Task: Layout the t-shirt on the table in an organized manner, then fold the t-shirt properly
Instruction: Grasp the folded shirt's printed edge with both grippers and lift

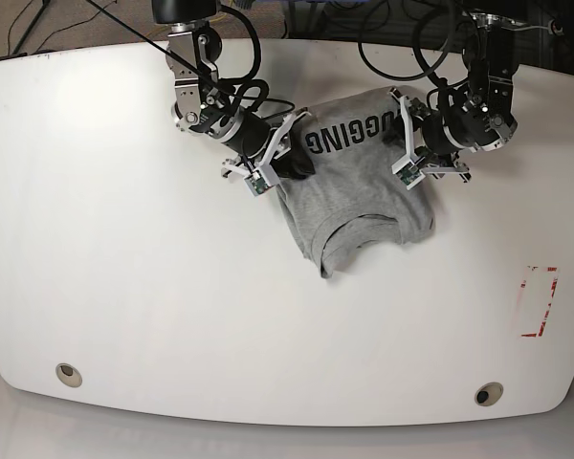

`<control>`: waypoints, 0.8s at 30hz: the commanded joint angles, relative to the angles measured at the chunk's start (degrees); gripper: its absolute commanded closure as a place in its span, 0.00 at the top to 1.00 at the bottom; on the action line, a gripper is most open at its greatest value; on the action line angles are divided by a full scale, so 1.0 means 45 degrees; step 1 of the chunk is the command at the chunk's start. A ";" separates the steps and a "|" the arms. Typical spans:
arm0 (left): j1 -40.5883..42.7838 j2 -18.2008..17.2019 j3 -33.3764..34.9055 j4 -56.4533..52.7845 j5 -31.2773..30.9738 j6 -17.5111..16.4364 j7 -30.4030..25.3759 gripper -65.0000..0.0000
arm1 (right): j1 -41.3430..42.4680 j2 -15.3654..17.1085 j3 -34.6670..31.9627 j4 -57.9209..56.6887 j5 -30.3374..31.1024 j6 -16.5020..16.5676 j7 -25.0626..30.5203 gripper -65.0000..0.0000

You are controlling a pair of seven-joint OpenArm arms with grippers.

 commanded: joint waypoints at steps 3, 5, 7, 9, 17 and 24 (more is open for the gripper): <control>-0.1288 -0.0524 0.0375 -0.1363 -0.0082 0.0031 -0.0170 0.35 | -0.0256 0.0162 -0.0027 -0.0037 0.0007 0.0073 0.0163 0.12; -0.1737 -0.0543 0.0629 -0.2047 -0.0023 0.0031 -0.0190 0.35 | -0.0413 0.0201 -0.0027 0.0099 0.0027 0.0073 0.0163 0.12; -0.2323 -0.0543 0.0981 -0.2750 -0.0042 0.0031 -0.0190 0.35 | -0.0569 0.0201 -0.0007 0.0373 0.0027 0.0073 0.0163 0.12; -0.2870 -0.0543 0.1255 -0.3297 -0.0062 0.0031 -0.0190 0.35 | -0.0745 0.0201 -0.0007 0.0588 0.0027 0.0073 0.0163 0.12; -0.3847 -0.0543 0.1587 -0.3199 -0.0101 0.0031 0.0025 0.35 | -0.0940 0.0162 -0.0007 0.0900 0.0027 0.0015 0.0124 0.12; -0.3730 -0.0641 0.1548 -0.1890 -0.0082 0.0031 0.0768 0.35 | -0.0452 0.0201 -0.0007 0.1096 0.0027 -0.0005 0.0085 0.12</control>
